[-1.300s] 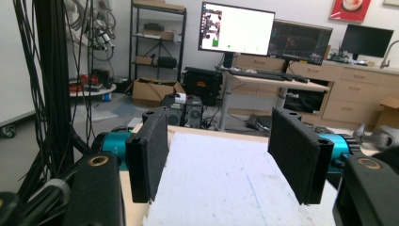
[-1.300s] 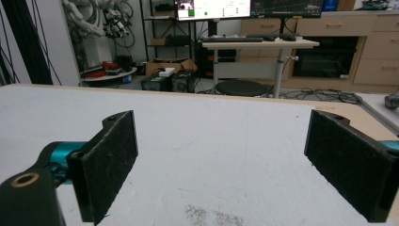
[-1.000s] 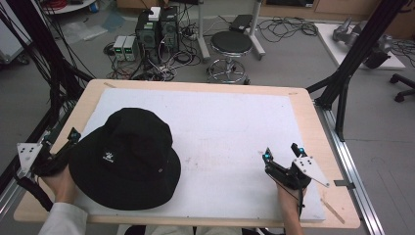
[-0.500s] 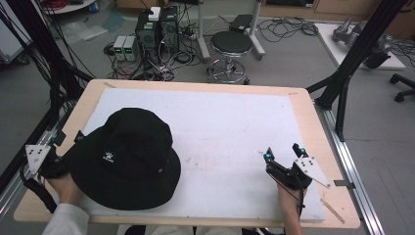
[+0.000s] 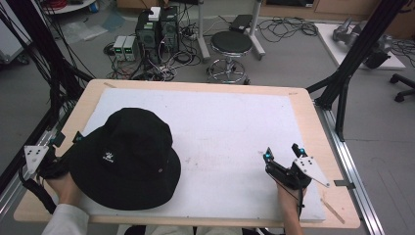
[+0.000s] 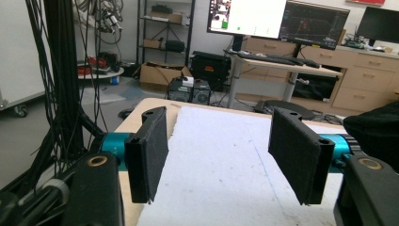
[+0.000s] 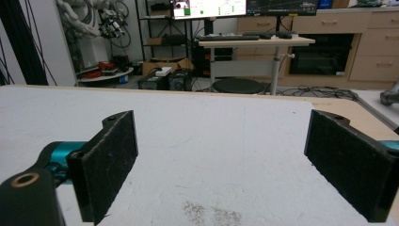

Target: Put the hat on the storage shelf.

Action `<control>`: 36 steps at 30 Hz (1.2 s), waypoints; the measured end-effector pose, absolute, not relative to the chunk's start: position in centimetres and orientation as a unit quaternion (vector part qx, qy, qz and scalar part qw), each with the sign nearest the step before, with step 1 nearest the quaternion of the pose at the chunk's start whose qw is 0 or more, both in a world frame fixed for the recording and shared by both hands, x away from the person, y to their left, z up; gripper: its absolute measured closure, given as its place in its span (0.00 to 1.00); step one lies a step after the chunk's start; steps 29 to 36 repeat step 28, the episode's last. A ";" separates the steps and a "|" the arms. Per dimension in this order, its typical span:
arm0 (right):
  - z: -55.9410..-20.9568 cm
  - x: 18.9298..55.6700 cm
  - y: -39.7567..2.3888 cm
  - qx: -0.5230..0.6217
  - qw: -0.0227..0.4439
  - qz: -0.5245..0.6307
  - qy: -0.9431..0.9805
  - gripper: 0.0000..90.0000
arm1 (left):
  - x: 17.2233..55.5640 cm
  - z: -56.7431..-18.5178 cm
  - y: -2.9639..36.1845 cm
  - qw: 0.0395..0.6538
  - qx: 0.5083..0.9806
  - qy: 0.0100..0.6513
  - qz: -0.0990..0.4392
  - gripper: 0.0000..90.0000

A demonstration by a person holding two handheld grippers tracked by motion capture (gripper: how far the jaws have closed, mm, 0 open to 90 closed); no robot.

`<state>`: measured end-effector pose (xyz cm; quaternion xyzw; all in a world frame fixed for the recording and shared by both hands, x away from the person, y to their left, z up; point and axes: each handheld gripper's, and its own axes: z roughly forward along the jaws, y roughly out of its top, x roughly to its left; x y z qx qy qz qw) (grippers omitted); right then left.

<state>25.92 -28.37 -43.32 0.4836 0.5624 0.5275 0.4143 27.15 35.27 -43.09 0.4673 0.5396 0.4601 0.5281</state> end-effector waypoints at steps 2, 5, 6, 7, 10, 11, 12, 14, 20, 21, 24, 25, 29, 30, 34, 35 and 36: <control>-43.3 25.9 -28.4 0.485 0.413 0.527 0.562 0.10 | 27.2 -43.1 35.2 0.530 0.468 0.540 0.457 0.42; -43.4 25.9 -28.4 0.485 0.413 0.527 0.563 0.10 | 27.2 -43.1 35.2 0.531 0.468 0.541 0.455 0.42; -43.4 25.9 -28.5 0.484 0.413 0.527 0.563 0.10 | 27.2 -43.1 35.2 0.531 0.468 0.541 0.455 0.42; -43.4 25.9 -28.5 0.485 0.413 0.526 0.563 0.10 | 27.2 -43.1 35.2 0.530 0.467 0.543 0.454 0.42; -43.4 25.9 -28.5 0.484 0.414 0.525 0.565 0.10 | 27.2 -43.2 35.3 0.532 0.465 0.544 0.453 0.43; -43.4 25.9 -28.5 0.484 0.414 0.525 0.565 0.10 | 27.2 -43.2 35.3 0.532 0.465 0.545 0.452 0.43; -43.4 25.9 -28.5 0.484 0.413 0.526 0.565 0.10 | 27.2 -43.2 35.3 0.532 0.466 0.545 0.450 0.43; -43.4 26.0 -28.5 0.485 0.412 0.525 0.565 0.10 | 27.3 -43.3 35.4 0.533 0.465 0.547 0.448 0.43; -43.4 26.0 -28.5 0.485 0.412 0.525 0.566 0.10 | 27.3 -43.4 35.4 0.531 0.468 0.550 0.443 0.43; -43.4 26.0 -28.5 0.485 0.412 0.525 0.566 0.10 | 27.3 -43.4 35.4 0.531 0.468 0.550 0.443 0.43; -43.5 26.0 -28.5 0.486 0.411 0.524 0.566 0.10 | 27.4 -43.5 35.4 0.532 0.468 0.552 0.440 0.43; -43.5 26.0 -28.5 0.486 0.411 0.524 0.566 0.10 | 27.4 -43.5 35.4 0.533 0.468 0.552 0.439 0.43; -43.5 26.0 -28.5 0.486 0.411 0.524 0.566 0.10 | 27.5 -43.5 35.4 0.534 0.467 0.553 0.438 0.43; -43.5 26.0 -28.5 0.486 0.411 0.524 0.566 0.10 | 27.5 -43.5 35.4 0.534 0.467 0.553 0.438 0.43; -43.5 26.0 -28.5 0.486 0.411 0.524 0.566 0.10 | 27.5 -43.5 35.4 0.534 0.467 0.553 0.438 0.43; -43.5 26.0 -28.5 0.486 0.411 0.524 0.566 0.10 | 27.5 -43.5 35.4 0.534 0.467 0.553 0.438 0.43; -43.5 26.0 -28.5 0.486 0.411 0.524 0.566 0.10 | 27.5 -43.5 35.4 0.534 0.467 0.553 0.438 0.43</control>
